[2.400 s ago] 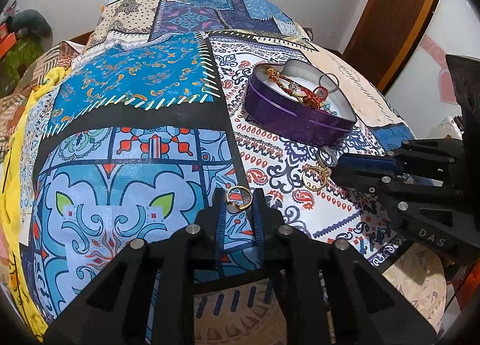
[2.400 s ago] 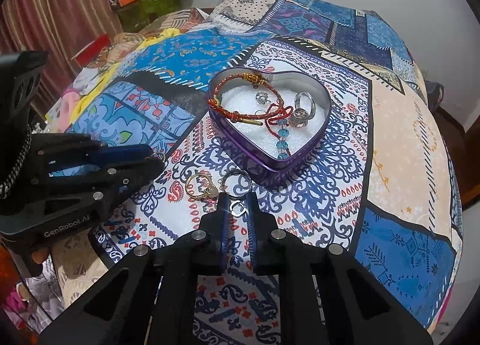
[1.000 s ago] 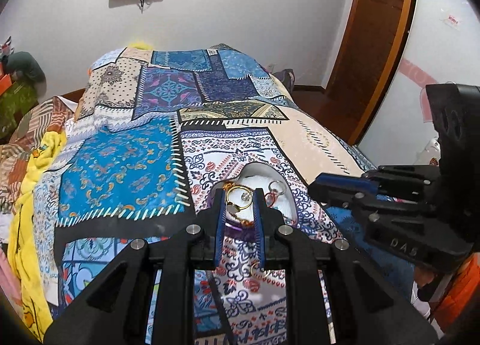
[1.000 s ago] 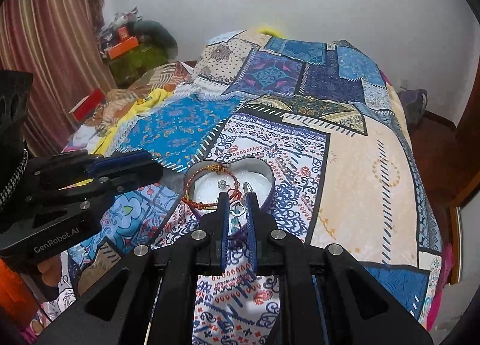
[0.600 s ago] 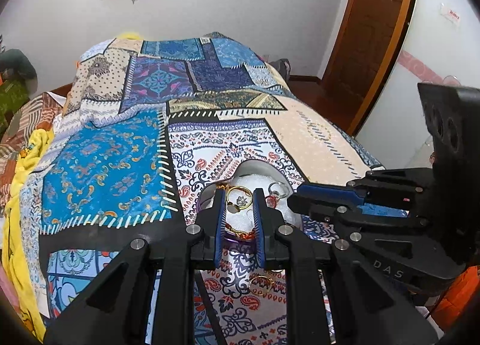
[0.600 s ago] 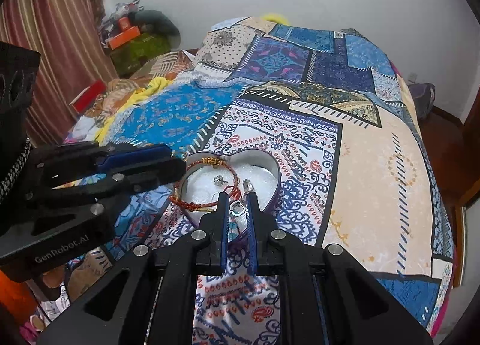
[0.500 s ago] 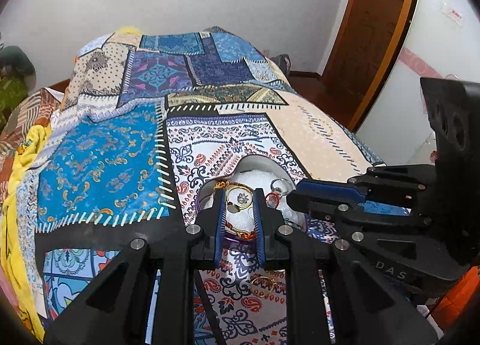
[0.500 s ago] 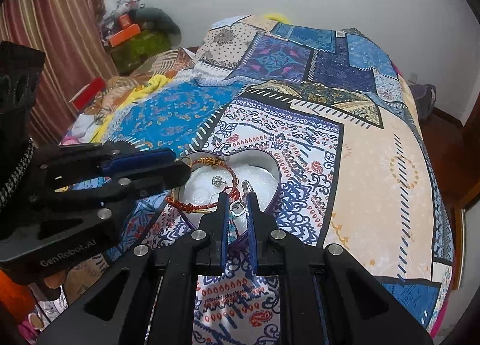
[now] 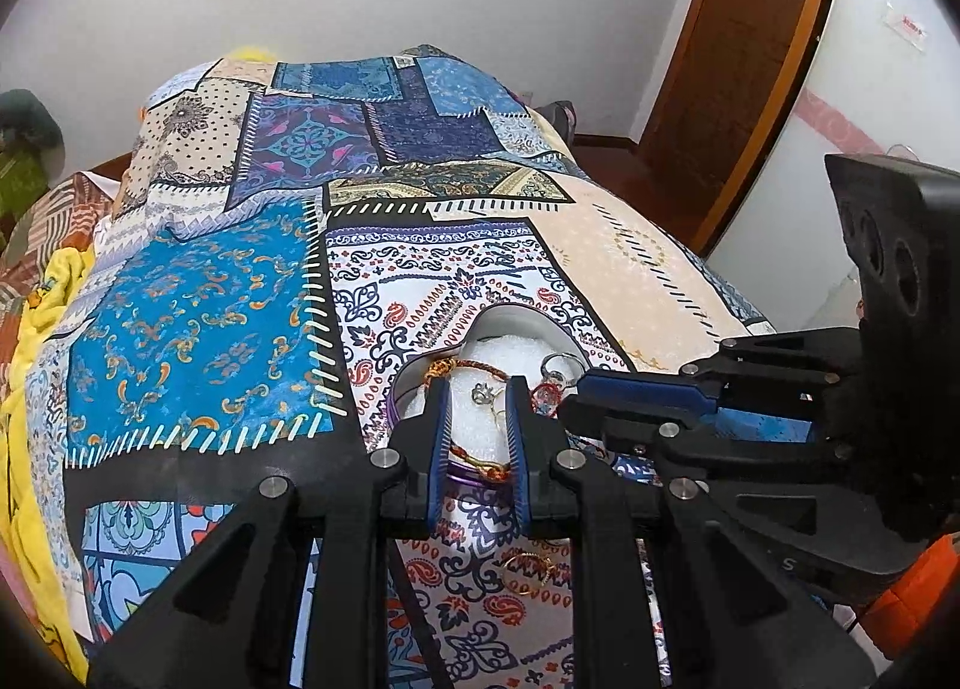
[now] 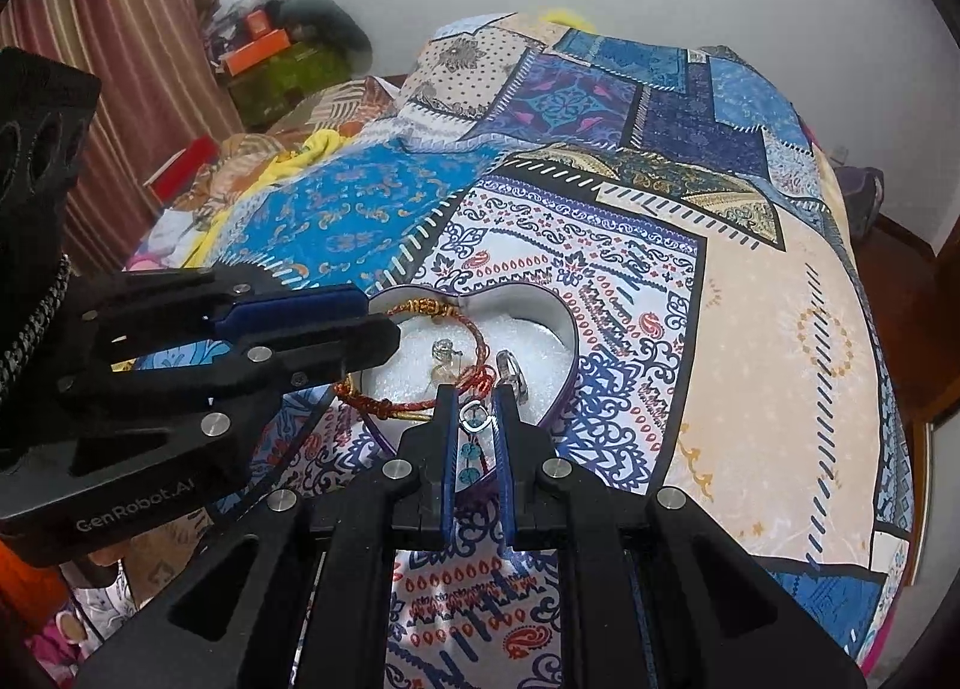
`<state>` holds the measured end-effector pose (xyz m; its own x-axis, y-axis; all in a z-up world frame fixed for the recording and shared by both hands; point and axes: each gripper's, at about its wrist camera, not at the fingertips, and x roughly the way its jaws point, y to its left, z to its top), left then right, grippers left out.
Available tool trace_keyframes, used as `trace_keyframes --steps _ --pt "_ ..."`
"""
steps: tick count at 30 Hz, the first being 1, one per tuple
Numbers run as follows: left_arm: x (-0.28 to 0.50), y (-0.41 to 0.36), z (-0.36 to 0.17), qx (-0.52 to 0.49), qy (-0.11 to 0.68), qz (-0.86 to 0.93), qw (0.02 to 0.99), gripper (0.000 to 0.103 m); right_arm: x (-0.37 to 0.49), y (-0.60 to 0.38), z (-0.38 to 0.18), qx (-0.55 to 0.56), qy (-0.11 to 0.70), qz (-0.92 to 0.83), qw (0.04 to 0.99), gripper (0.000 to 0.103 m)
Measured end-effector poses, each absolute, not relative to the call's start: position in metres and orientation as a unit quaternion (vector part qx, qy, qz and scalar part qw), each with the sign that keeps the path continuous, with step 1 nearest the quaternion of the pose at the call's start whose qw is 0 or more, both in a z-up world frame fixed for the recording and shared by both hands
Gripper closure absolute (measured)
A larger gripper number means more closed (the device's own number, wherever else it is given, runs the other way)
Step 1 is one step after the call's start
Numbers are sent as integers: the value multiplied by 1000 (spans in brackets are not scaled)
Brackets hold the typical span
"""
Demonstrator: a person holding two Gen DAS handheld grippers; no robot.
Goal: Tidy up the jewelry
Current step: 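Open the left gripper to drop the gold ring into the tin while the right gripper lowers into it, then move the left gripper to a second gold ring and grasp it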
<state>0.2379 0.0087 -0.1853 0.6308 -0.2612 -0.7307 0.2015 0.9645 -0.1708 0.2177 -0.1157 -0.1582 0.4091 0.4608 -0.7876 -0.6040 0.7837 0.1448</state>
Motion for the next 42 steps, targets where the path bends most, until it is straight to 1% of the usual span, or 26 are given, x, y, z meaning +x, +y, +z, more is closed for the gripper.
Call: trace_keyframes --steps 9,14,16,18,19,21,22,23,25,35,42 --pt "224 16 -172 -34 397 -113 910 86 210 -116 -148 -88 436 312 840 91" --pt "211 20 -161 -32 387 -104 915 86 204 -118 -138 -89 427 308 845 88" --pt "205 22 -157 -28 383 -97 918 83 201 -118 -134 -90 424 307 847 87" --pt "199 23 -155 -25 380 -93 920 76 197 -119 -131 -91 421 305 849 86" --pt "196 24 -154 -25 380 -90 920 75 196 -119 -129 -92 420 304 850 85" --pt "190 26 -153 -25 381 -87 920 72 192 -120 -127 -94 418 300 852 82" --pt "188 28 -154 -26 383 -85 920 71 191 -120 -127 -93 418 299 853 79" --pt "186 29 -155 -26 385 -83 919 70 189 -121 -126 -91 418 298 854 75" --pt "182 32 -160 -25 393 -78 916 70 186 -124 -126 -90 416 295 856 71" --pt "169 22 -200 -26 454 -97 885 70 173 -132 -140 -82 438 286 848 71" --pt "173 3 -217 -29 477 -121 870 70 170 -138 -153 -79 458 280 840 71"
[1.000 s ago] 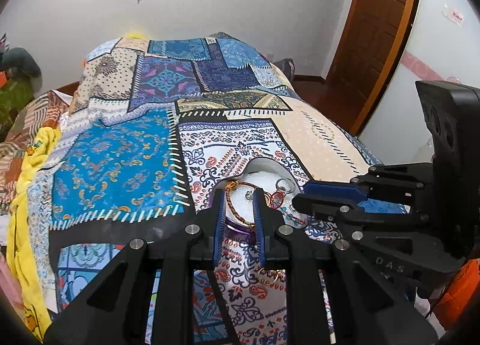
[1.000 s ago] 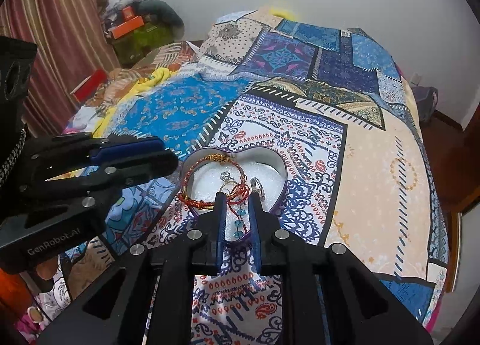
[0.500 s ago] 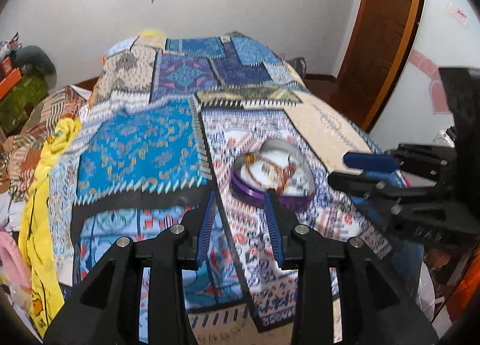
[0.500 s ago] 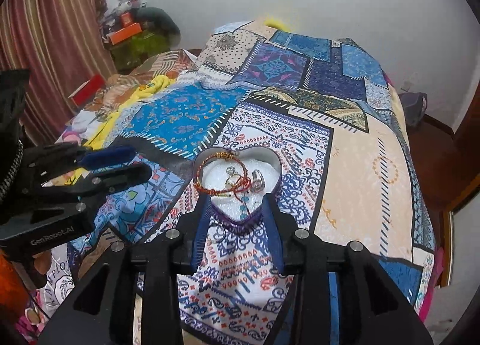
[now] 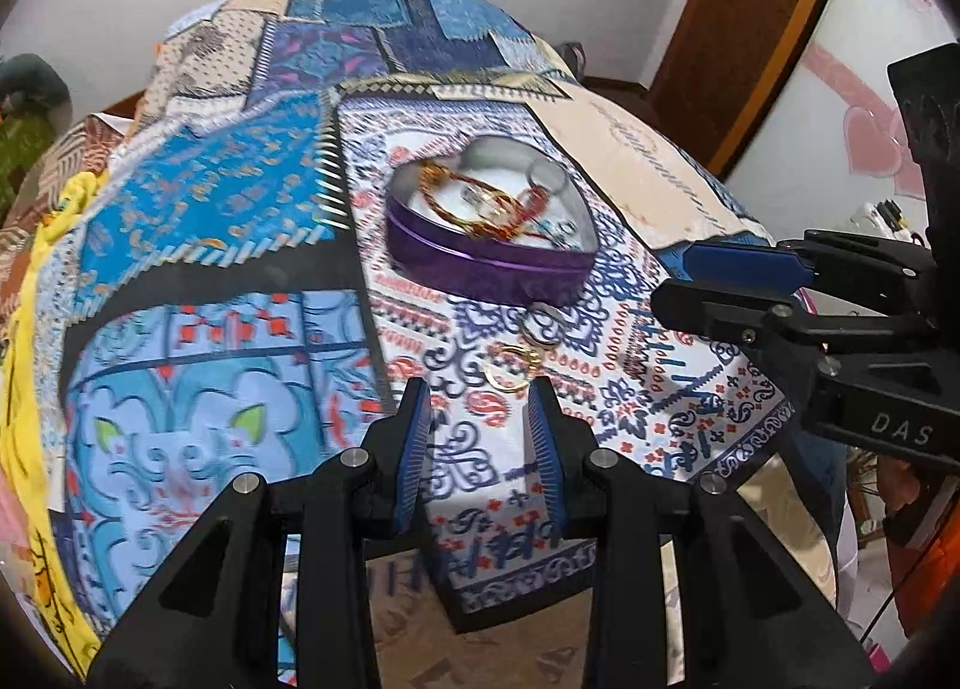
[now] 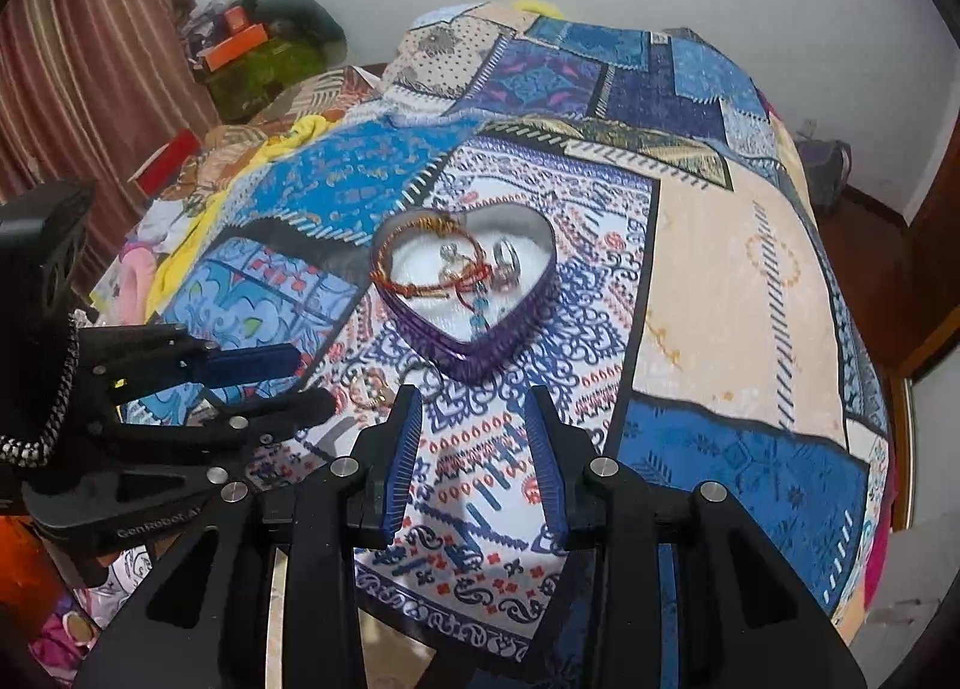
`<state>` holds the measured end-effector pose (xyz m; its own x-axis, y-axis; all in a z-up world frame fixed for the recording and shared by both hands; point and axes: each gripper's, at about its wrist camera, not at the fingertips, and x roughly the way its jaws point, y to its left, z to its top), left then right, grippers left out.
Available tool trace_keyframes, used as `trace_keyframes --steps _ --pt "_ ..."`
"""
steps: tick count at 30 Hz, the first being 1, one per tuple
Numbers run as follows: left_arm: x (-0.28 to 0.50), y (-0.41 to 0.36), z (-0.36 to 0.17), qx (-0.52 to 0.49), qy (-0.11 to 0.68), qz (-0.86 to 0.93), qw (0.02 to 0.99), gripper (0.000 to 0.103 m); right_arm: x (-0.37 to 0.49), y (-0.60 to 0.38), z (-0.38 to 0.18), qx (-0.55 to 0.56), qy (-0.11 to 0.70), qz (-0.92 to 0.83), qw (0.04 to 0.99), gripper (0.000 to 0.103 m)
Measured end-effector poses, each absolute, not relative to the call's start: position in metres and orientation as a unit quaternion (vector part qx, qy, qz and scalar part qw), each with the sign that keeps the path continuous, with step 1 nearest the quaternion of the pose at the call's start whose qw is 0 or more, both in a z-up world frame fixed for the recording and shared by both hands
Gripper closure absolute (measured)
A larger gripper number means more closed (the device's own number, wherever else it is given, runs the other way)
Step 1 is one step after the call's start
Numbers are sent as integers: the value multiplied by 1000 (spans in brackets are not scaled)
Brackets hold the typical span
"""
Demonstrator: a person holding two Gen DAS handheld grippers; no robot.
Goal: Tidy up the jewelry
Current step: 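Move the left gripper to a second gold ring and grasp it, then lift the gold ring with the left gripper toward the heart tin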
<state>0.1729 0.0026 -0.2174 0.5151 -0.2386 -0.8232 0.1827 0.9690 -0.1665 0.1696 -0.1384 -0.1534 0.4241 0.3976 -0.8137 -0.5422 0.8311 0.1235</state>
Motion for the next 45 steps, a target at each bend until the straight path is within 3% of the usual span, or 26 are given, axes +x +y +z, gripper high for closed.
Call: trace_keyframes --steps 14,17,23,45 --pt "191 -11 -234 -21 477 -122 870 61 174 -149 -169 -66 478 276 831 71" --pt "191 -12 -235 -13 468 -122 875 64 174 -149 -172 -65 483 277 828 71" --pt "191 -6 -235 -8 459 -122 880 81 174 -142 -177 -66 490 282 822 71" --pt "167 35 -218 -42 434 -90 896 81 182 -98 -187 -105 499 305 804 71"
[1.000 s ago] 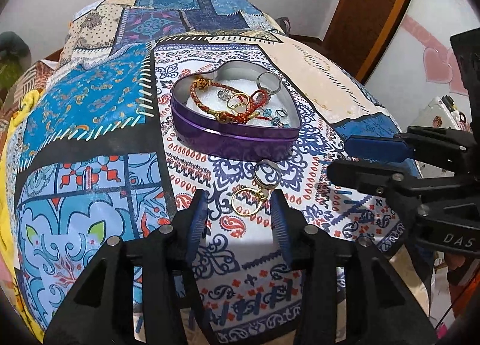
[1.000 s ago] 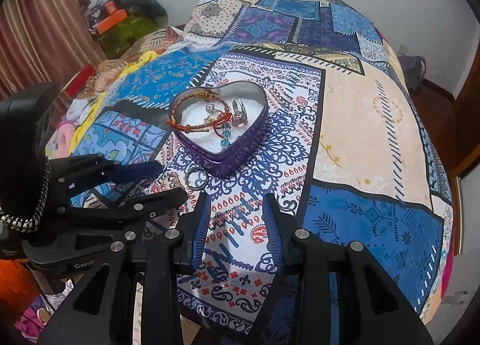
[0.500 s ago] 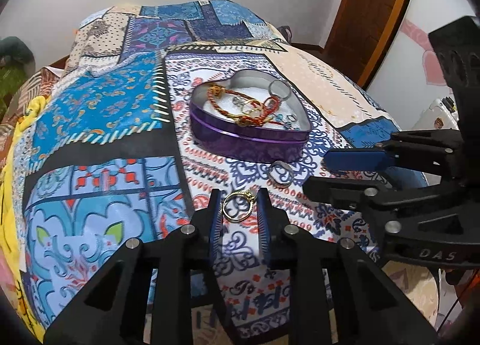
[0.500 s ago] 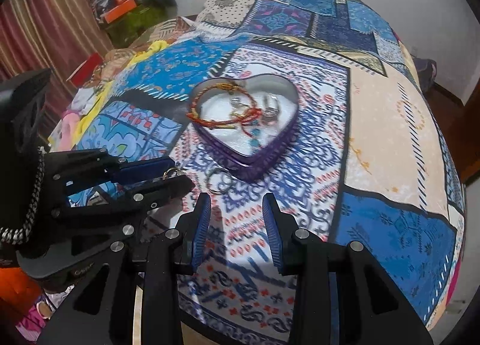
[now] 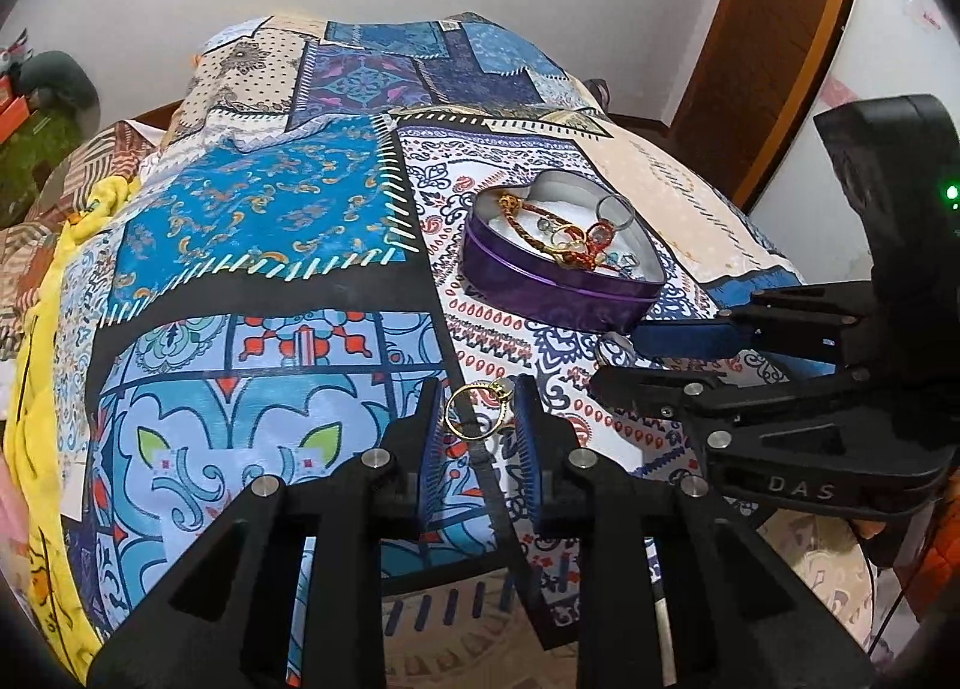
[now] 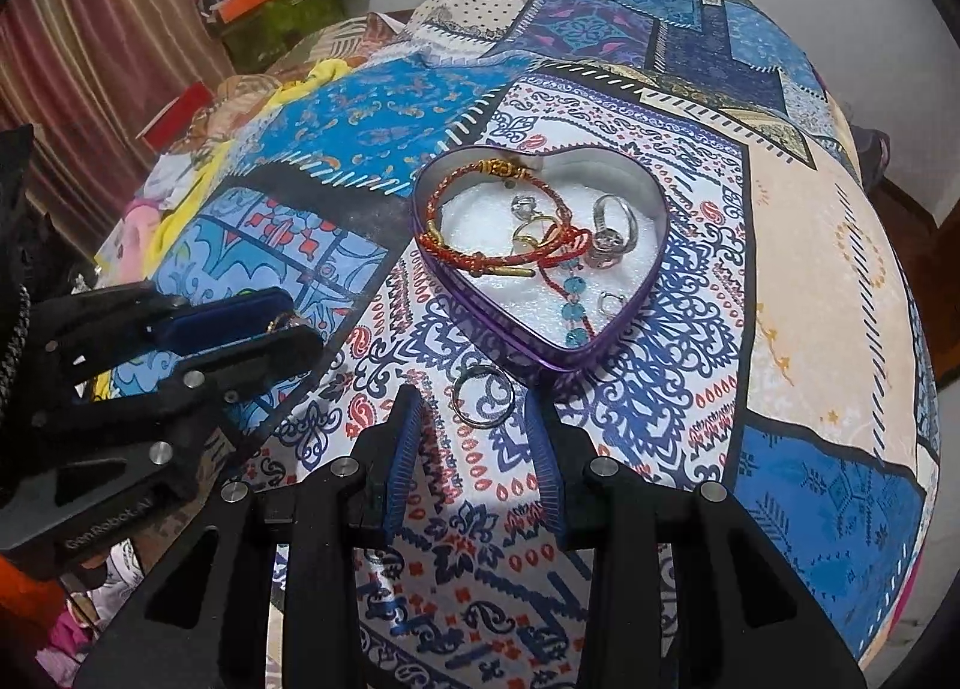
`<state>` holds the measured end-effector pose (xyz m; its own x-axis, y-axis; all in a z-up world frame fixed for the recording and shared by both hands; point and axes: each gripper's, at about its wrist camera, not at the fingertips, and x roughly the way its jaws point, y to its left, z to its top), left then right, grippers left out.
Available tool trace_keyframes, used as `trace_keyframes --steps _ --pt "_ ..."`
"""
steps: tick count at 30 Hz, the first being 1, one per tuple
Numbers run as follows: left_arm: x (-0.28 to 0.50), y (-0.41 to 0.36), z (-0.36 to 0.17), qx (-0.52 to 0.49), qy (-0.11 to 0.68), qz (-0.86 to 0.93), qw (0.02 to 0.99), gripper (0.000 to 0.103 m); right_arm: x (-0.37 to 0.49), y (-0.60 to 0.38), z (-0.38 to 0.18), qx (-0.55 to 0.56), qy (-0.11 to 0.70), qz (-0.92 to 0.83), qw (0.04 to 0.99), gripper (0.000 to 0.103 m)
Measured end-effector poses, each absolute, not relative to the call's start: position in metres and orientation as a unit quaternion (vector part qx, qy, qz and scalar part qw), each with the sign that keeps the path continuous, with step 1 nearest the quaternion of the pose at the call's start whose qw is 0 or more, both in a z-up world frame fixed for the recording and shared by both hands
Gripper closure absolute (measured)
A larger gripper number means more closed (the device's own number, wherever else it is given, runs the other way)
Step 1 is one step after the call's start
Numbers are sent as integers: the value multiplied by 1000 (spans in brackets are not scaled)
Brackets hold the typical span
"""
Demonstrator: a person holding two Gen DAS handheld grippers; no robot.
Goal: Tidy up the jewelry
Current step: 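Lift the gold ring with the left gripper toward the heart tin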
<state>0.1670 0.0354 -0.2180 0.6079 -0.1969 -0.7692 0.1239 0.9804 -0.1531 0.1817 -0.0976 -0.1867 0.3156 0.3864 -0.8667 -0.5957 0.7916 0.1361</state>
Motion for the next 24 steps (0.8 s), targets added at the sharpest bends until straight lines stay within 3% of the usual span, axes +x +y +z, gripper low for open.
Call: trace_keyframes --steps 5,24 --pt "166 37 -217 -46 433 -87 896 81 181 -94 -188 -117 492 300 809 83" --pt "169 31 -183 -41 404 -82 910 81 177 -124 -159 -74 459 295 835 83"
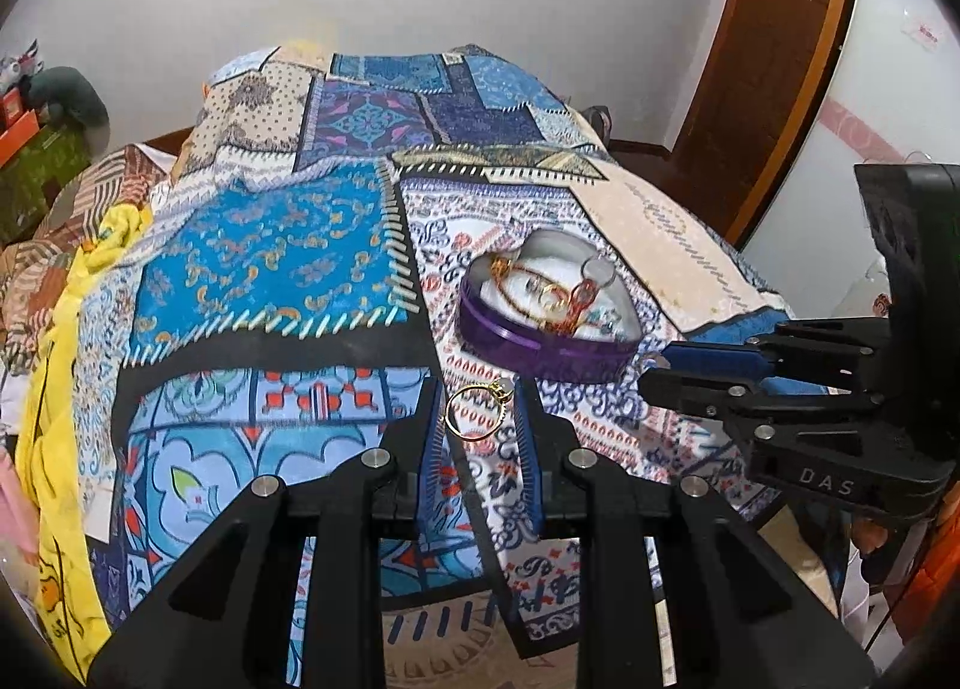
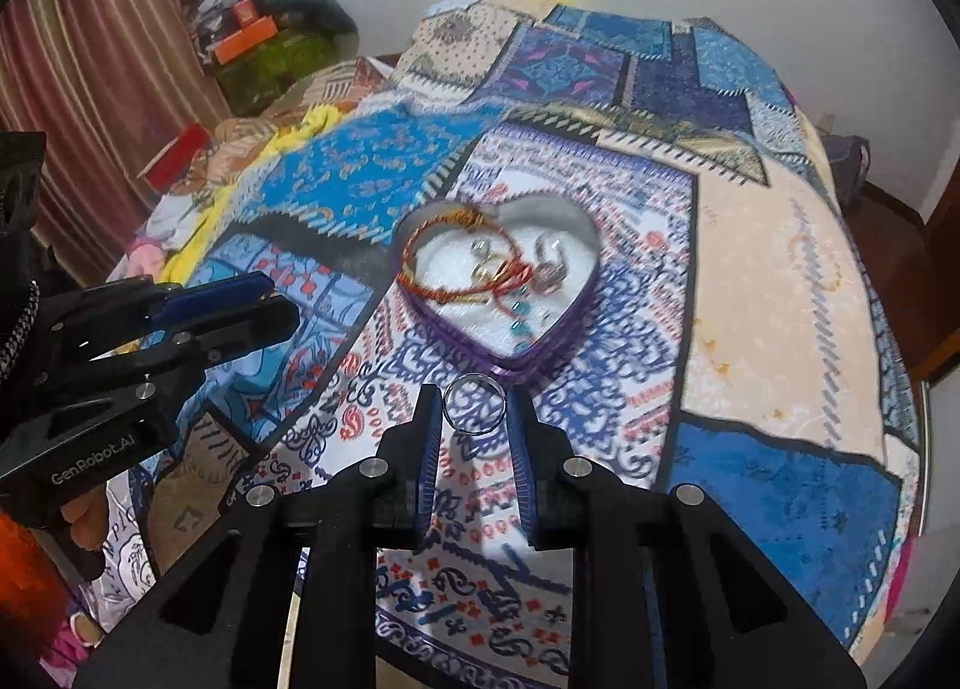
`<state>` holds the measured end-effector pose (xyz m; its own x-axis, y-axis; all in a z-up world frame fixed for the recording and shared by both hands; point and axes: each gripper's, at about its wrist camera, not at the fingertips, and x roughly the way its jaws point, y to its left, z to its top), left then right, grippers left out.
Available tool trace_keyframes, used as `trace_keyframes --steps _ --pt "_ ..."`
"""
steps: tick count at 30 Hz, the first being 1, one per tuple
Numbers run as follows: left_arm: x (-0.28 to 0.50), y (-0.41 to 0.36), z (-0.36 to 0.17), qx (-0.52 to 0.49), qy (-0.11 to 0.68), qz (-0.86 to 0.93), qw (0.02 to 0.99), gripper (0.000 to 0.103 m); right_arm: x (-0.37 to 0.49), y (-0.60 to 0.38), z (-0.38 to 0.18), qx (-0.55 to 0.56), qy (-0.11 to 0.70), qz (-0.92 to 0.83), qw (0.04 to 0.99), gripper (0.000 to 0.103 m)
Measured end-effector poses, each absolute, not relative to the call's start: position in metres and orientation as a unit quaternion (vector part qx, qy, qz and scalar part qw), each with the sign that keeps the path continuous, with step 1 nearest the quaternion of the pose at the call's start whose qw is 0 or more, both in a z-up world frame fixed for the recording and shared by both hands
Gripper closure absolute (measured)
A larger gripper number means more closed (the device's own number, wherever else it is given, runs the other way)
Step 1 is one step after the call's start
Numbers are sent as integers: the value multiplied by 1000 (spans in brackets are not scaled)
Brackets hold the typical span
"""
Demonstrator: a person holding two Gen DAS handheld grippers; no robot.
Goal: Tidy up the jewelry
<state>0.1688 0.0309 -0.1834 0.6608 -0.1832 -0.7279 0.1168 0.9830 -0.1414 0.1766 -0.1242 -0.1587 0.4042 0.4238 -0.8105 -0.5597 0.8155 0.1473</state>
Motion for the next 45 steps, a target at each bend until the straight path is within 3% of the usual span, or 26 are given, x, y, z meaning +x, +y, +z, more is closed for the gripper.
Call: trace_keyframes --steps 16,45 --pt "202 21 -155 -39 367 -92 925 81 199 -137 -124 -50 406 291 865 83" --pt "243 21 -193 -70 416 -118 899 81 212 -116 -154 -91 430 306 845 83"
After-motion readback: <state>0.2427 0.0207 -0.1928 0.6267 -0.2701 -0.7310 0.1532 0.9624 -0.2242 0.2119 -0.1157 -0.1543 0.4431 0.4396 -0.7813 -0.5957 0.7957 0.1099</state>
